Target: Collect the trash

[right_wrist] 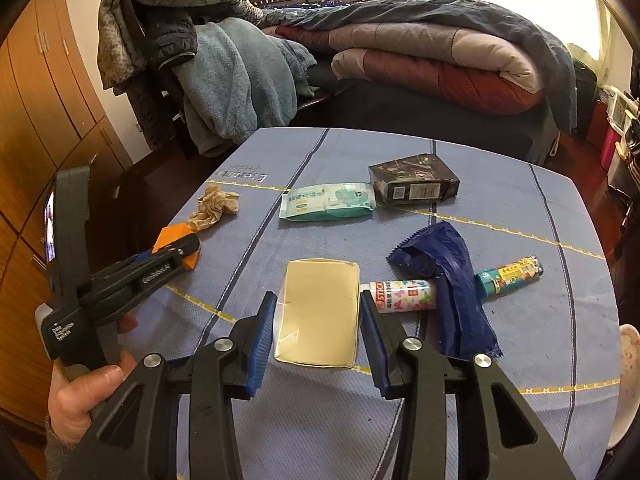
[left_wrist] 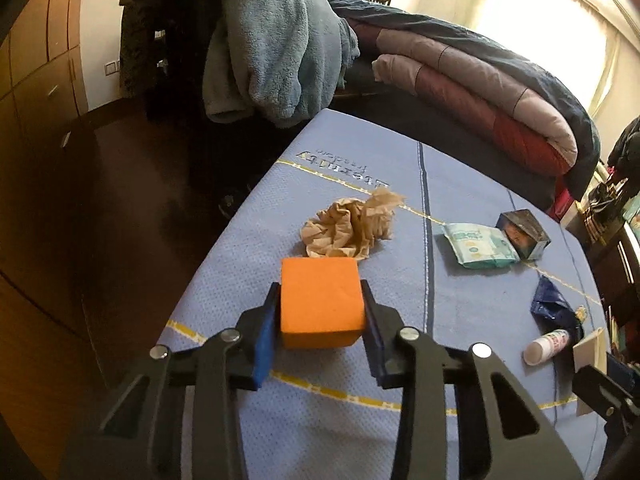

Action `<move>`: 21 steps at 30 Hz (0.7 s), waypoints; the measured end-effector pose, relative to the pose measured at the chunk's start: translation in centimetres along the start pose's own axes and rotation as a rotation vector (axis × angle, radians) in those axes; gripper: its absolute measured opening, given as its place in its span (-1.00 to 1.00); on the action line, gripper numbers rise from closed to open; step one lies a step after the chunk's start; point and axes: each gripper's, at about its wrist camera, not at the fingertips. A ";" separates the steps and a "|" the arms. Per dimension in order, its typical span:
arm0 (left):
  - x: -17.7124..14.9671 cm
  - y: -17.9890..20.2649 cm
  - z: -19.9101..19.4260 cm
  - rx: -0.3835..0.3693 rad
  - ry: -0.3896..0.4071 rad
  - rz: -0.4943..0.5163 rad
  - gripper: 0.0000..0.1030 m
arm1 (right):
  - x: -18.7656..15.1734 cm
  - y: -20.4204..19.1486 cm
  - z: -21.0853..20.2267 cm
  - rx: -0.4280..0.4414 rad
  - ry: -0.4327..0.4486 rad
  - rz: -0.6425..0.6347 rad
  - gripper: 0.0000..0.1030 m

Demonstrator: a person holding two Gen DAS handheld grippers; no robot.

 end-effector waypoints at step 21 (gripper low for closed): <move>-2.2 14.1 -9.8 -0.149 0.103 0.265 -0.29 | -4.6 9.3 -7.1 -0.093 0.056 0.143 -0.19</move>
Point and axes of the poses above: each gripper's, at about its wrist camera, not at the fingertips, and z roughly the way its jaws point, y to its right, x to its top, and after that the axes turned 10 degrees about -x, right-handed
